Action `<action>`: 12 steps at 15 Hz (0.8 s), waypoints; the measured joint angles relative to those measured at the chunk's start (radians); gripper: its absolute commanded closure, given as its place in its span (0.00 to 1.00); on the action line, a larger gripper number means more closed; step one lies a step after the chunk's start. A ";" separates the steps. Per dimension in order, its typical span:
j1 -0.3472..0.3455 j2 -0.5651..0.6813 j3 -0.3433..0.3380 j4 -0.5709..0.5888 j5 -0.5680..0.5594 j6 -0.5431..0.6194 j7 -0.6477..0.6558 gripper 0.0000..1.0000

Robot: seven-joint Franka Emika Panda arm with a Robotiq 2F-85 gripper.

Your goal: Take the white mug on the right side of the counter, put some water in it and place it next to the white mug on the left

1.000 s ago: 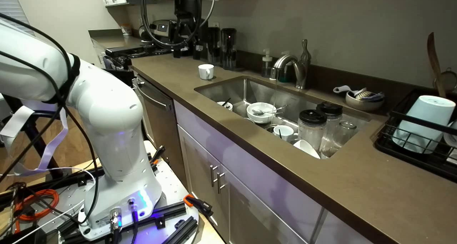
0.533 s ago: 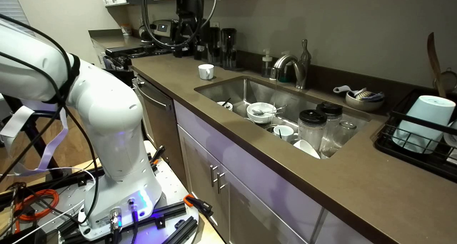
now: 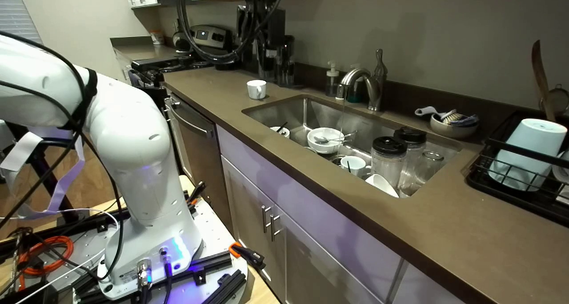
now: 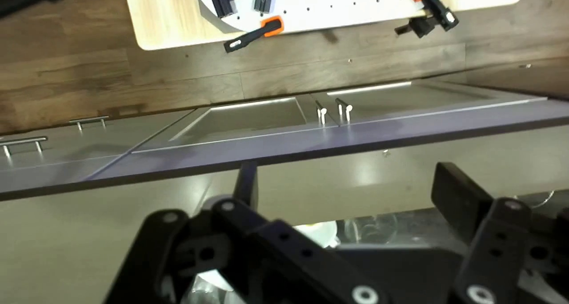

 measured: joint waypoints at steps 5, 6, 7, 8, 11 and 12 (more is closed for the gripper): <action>-0.112 0.002 -0.115 0.025 -0.104 0.117 0.000 0.00; -0.129 0.012 -0.133 0.032 -0.128 0.140 0.001 0.00; -0.146 0.027 -0.149 0.041 -0.149 0.161 0.002 0.00; -0.162 0.048 -0.163 0.053 -0.171 0.179 0.005 0.00; -0.198 0.137 -0.198 0.101 -0.208 0.221 0.022 0.00; -0.206 0.174 -0.210 0.122 -0.208 0.229 0.024 0.00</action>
